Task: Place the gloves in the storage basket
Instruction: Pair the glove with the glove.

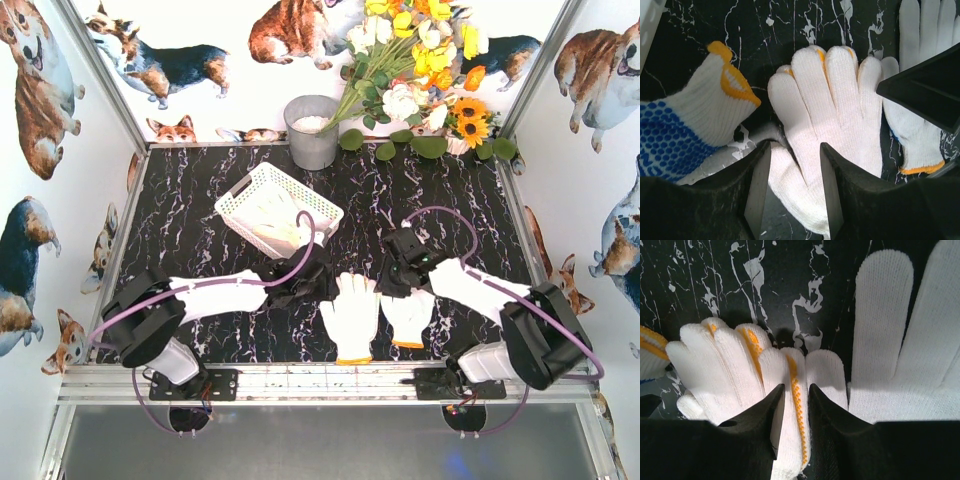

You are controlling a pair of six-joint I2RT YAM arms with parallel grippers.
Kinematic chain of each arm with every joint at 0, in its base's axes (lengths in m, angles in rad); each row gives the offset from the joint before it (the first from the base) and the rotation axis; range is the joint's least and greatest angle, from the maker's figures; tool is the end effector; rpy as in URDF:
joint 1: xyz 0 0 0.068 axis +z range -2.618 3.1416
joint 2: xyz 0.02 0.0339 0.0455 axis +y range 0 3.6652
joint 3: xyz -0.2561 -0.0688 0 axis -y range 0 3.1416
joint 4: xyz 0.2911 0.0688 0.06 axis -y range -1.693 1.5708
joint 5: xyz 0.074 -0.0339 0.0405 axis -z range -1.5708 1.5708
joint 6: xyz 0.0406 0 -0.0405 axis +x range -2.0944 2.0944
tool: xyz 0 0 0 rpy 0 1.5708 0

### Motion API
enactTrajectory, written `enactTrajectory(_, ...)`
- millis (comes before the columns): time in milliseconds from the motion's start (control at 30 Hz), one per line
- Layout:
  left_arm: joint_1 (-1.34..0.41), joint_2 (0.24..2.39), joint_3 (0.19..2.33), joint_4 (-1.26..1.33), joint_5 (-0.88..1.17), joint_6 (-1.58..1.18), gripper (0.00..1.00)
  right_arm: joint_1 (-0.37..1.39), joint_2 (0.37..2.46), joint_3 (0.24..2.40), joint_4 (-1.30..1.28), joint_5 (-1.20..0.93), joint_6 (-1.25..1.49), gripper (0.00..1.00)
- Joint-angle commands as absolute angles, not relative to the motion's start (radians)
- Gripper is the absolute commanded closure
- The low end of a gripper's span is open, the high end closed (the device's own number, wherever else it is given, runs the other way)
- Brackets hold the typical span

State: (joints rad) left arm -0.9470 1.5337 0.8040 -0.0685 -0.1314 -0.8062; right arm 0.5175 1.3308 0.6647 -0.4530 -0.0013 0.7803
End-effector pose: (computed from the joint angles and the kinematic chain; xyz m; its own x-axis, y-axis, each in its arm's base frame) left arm 0.2071 -0.2787 0.1383 -0.8317 -0.0691 -0.5509 0.2182 0.8717 -0.4388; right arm 0.2390 0.1361 0.1264 -0.9041 0.2948 -0.3094 0.1981 0.9306 0.3079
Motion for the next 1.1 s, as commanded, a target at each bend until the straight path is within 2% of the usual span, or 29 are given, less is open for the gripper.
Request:
enactTrajectory(0,-0.922,1.576,0.847,-0.021,-0.112,-0.793,0.61,0.504,1.370,0.734,-0.404,-0.024,0.750,0.71)
enactTrajectory(433,-0.887,1.640,0.866,-0.019,-0.098,-0.805,0.59,0.503,1.440,0.801,-0.420,-0.042,0.725,0.72)
enactTrajectory(733,-0.882,1.683,0.877,-0.012,-0.078,-0.806,0.59,0.503,1.415,0.821,-0.460,-0.018,0.702,0.69)
enactTrajectory(1067,-0.882,1.707,0.882,0.029,-0.055,-0.814,0.68,0.503,1.446,0.822,-0.450,-0.035,0.693,0.72)
